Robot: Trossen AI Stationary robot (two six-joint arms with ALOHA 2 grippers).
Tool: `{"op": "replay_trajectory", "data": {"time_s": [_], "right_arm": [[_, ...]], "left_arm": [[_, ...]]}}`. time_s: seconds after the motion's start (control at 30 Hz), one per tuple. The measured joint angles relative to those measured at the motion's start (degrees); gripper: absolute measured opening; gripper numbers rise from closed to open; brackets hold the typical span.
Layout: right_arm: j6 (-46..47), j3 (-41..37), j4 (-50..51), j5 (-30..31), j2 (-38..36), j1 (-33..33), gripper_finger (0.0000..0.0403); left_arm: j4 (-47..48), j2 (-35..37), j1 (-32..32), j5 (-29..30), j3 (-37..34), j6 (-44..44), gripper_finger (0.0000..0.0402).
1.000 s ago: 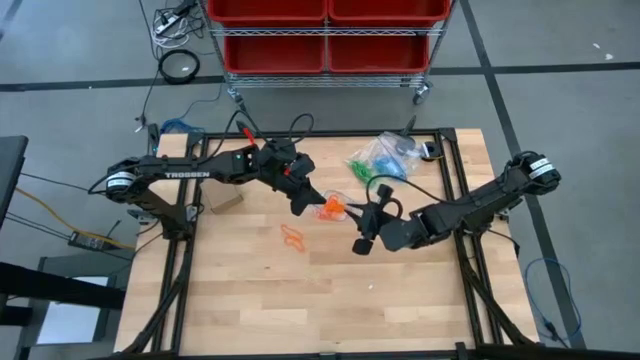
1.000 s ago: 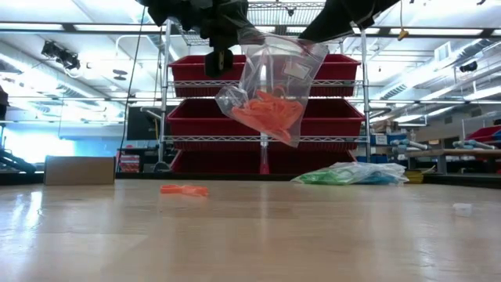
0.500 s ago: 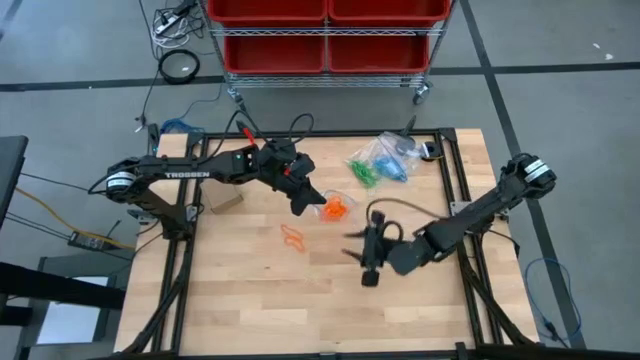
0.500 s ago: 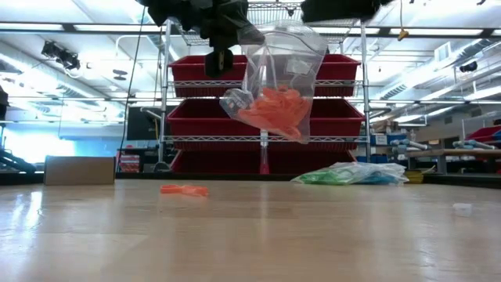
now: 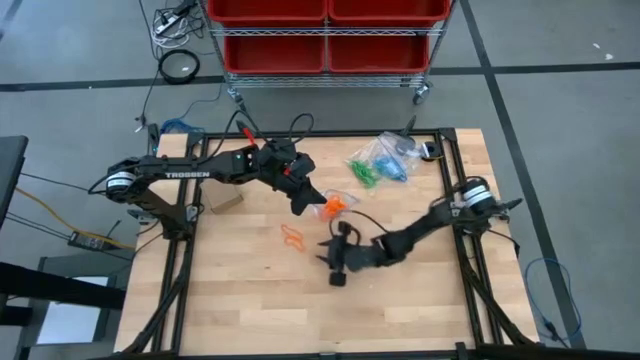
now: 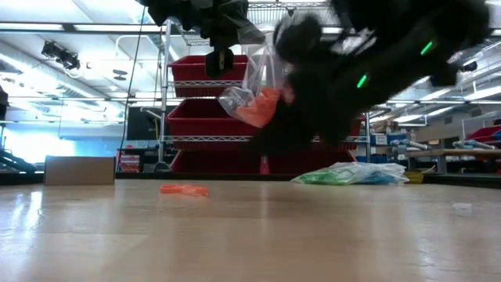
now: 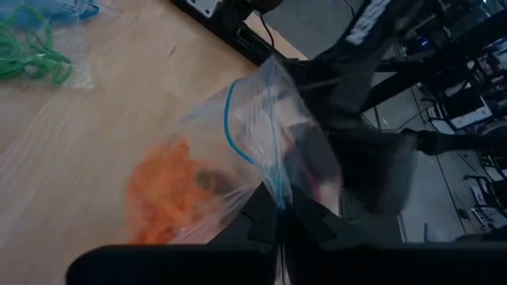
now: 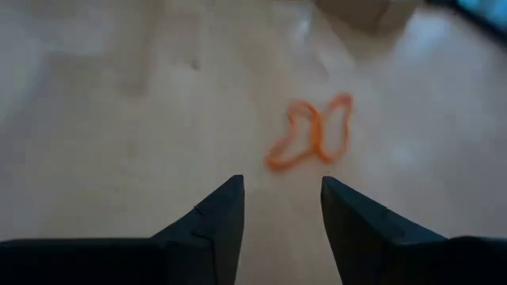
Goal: Sort rubber bands
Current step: Put the orange rubber band into the transparent zip bag
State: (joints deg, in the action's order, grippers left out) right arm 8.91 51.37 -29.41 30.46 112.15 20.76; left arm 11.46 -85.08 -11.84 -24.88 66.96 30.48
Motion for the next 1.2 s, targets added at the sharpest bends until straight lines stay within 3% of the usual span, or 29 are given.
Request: {"op": "replay_trajectory", "data": {"time_s": [0.27, 0.37, 0.53, 0.77, 1.07, 1.2], "right_arm": [[1.43, 7.58, -3.31, -12.61, 10.84, -5.71, 0.0151], [0.64, 12.62, -2.87, -11.75, 14.99, -5.69, 0.0149], [0.78, 19.48, 6.38, -6.72, 17.62, -5.71, 0.0127], [-2.91, 20.07, 11.11, -4.96, 16.01, -6.19, 0.0011], [-4.2, 19.46, 21.59, 2.54, 10.58, -3.04, 0.0], [-1.69, 19.67, 19.87, -1.6, 9.51, -3.23, 0.0004]], "left_arm": [[-0.12, 0.0, 0.0, 0.02, 0.0, 0.0, 0.0017], [-0.11, 0.0, 0.0, 0.02, 0.0, 0.02, 0.0017], [0.37, 0.0, 0.0, 0.02, 0.0, 0.18, 0.0017], [0.43, 0.0, 0.0, -0.24, 0.0, 0.24, 0.0017], [0.68, 0.0, 0.0, -0.28, 0.0, 1.53, 0.0017], [0.46, 0.0, 0.0, -0.29, 0.0, 1.53, 0.0017]]}}
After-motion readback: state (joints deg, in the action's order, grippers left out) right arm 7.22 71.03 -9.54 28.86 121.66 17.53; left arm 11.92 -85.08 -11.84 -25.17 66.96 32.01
